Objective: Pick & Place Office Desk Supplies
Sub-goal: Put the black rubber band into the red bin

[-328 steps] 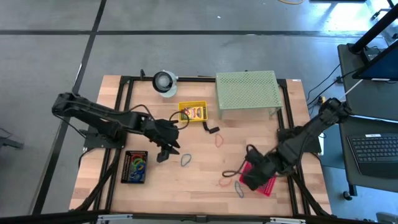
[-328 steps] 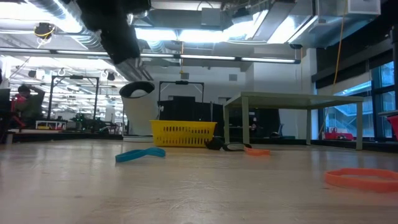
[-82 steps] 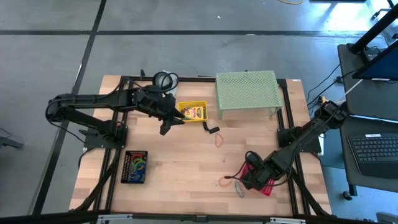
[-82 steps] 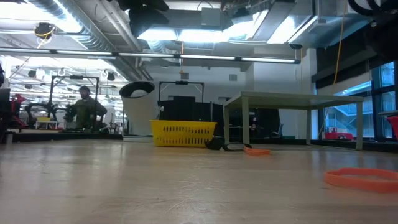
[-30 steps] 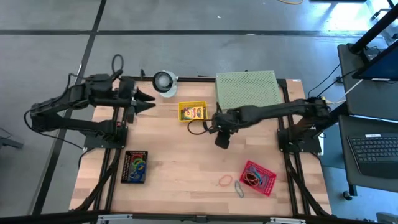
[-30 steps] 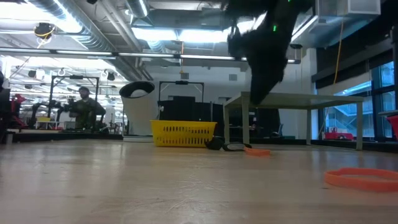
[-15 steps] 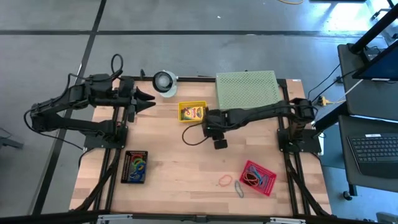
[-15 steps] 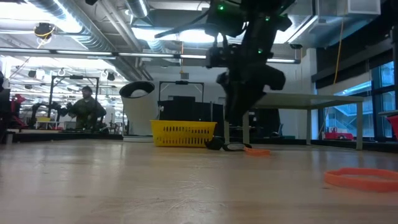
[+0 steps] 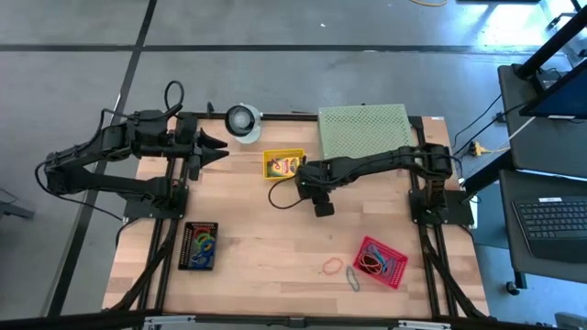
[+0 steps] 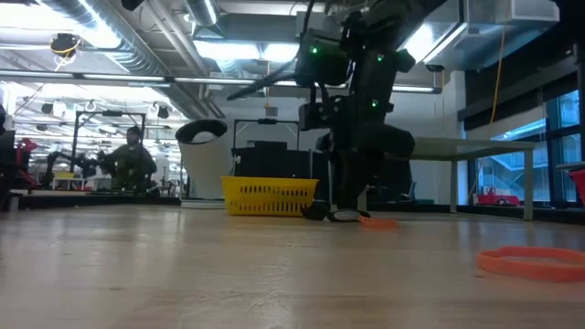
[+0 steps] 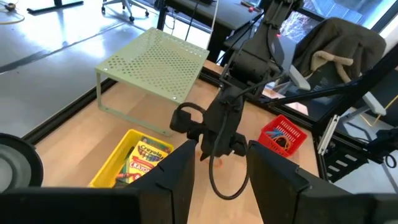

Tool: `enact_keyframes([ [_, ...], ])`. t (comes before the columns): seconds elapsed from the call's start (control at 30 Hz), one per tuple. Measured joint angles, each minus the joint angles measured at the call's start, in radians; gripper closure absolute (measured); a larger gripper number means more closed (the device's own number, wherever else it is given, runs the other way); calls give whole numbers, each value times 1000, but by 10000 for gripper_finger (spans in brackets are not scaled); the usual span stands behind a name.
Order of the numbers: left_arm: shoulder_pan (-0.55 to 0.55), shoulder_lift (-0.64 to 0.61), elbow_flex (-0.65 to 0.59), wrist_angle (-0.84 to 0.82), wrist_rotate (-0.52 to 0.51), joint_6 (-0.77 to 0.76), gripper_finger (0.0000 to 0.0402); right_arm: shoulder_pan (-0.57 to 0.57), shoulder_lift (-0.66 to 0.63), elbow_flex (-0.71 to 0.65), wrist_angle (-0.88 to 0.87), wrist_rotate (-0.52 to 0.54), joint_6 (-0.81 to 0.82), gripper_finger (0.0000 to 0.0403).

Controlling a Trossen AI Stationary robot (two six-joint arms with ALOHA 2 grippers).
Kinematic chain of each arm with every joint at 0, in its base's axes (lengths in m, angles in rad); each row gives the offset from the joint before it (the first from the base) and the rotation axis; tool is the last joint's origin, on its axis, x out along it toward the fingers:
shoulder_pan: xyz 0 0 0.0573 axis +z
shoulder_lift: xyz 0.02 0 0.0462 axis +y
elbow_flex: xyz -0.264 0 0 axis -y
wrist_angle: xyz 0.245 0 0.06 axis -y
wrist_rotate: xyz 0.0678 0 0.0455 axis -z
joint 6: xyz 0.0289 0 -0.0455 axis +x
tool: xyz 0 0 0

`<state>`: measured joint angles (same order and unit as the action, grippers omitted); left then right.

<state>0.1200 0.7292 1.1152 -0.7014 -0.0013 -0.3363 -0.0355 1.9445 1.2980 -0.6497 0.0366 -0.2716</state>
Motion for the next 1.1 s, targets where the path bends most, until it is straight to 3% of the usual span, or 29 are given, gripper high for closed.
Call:
enact_keyframes([
  [0.4, 0, -1, 0, 0, -2, -8, 261, -36, 73, 4, 6, -32, 34, 269],
  [0.7, 0, -1, 0, 0, 1, -10, 261, -44, 76, 3, 7, -35, 53, 393],
  [1.1, 0, -1, 0, -1, 1, -19, 261, -15, 3, -5, -6, -14, 247, 400],
])
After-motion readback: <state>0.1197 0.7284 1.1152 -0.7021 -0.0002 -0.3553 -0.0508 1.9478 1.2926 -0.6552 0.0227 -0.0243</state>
